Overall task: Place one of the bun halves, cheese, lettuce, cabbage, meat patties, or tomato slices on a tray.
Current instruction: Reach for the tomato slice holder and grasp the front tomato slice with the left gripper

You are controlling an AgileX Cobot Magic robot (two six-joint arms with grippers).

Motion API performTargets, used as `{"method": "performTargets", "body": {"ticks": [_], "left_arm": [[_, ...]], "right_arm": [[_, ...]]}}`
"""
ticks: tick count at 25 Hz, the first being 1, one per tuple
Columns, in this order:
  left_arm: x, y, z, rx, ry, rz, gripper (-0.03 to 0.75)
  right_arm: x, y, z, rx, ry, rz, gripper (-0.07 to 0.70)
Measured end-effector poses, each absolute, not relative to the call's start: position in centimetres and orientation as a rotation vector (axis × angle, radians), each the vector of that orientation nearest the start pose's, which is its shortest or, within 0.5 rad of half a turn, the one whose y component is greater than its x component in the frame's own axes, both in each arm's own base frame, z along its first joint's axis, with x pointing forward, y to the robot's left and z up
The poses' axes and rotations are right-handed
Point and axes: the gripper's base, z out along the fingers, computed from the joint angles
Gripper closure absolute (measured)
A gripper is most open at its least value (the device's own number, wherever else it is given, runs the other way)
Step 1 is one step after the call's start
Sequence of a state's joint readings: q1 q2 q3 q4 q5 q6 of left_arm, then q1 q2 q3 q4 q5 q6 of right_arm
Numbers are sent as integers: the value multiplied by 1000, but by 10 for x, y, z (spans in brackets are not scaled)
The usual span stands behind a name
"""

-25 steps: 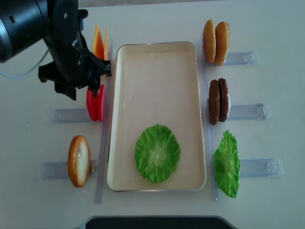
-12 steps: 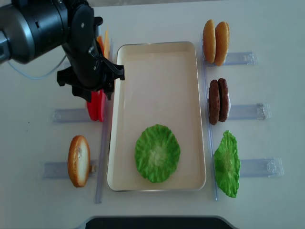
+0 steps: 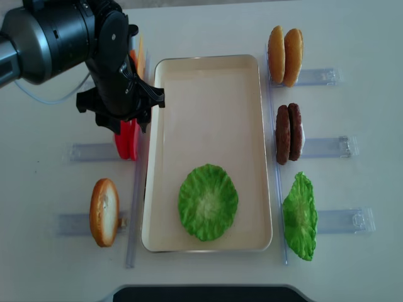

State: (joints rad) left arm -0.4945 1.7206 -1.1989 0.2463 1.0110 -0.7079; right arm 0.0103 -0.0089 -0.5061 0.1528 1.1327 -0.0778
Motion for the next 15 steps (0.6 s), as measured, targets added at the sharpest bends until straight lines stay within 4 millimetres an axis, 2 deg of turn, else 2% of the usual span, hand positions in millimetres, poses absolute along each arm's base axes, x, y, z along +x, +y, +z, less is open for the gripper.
{"method": "performTargets", "body": {"ticks": [15], "left_arm": [[305, -143, 224, -122, 2846, 107, 286]], "right_arm": [[-11, 12, 274, -107, 2092, 144, 89]]}}
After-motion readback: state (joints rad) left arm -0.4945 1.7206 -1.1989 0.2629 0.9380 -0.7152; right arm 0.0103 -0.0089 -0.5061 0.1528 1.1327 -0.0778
